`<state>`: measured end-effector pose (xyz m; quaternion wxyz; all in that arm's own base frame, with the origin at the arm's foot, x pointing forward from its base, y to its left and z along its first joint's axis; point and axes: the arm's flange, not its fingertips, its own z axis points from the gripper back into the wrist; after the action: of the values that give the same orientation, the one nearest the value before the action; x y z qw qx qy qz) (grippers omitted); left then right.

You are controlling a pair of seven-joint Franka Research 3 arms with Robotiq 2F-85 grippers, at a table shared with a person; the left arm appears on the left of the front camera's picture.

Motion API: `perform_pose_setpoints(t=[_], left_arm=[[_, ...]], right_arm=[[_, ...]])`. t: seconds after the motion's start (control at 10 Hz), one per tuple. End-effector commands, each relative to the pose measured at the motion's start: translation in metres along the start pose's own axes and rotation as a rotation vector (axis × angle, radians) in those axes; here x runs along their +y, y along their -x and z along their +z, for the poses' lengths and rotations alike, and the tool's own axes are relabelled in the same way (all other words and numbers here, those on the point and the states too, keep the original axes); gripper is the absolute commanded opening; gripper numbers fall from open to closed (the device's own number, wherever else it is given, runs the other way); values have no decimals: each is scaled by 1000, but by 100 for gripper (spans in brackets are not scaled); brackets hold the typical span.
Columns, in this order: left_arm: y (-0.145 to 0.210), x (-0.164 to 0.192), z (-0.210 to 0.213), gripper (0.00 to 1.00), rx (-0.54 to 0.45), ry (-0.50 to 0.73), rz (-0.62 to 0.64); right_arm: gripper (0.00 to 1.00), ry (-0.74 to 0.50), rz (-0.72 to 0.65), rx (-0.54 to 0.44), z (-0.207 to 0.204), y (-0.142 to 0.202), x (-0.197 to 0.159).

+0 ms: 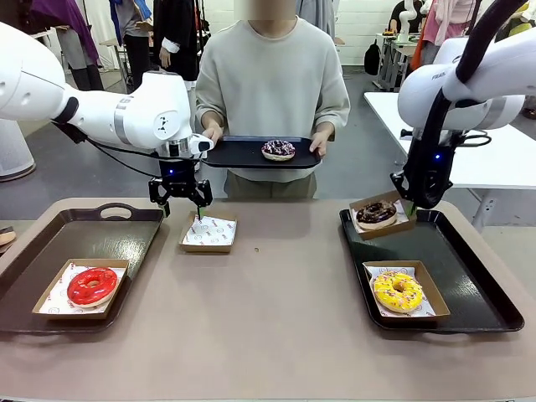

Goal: Individually package the donuts and arrange them on the tray.
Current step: Place the picked Paper togo box on the Handle tray while simultaneously picking up another Paper togo box from the table with the other hand.

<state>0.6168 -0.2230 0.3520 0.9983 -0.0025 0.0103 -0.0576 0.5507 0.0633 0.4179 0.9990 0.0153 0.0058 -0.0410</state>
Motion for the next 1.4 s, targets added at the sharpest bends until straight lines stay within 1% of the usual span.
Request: perform_pose_setpoints(t=[0.0, 0.5, 1.1, 1.2, 1.3], left_arm=[[0, 5, -12, 96, -3, 38, -18], [-2, 7, -26, 96, 13, 45, 2], [-5, 1, -36, 96, 40, 63, -16], [-5, 2, -34, 36, 35, 73, -21], [-4, 2, -33, 36, 35, 74, -16]], right_arm=[[1, 25, 5, 21, 0, -16, 2], [1, -7, 10, 64, -16, -32, -4], [1, -32, 26, 84, -38, -38, -7], [1, -39, 35, 82, -38, -37, -7], [61, -43, 37, 82, -38, -37, -8]])
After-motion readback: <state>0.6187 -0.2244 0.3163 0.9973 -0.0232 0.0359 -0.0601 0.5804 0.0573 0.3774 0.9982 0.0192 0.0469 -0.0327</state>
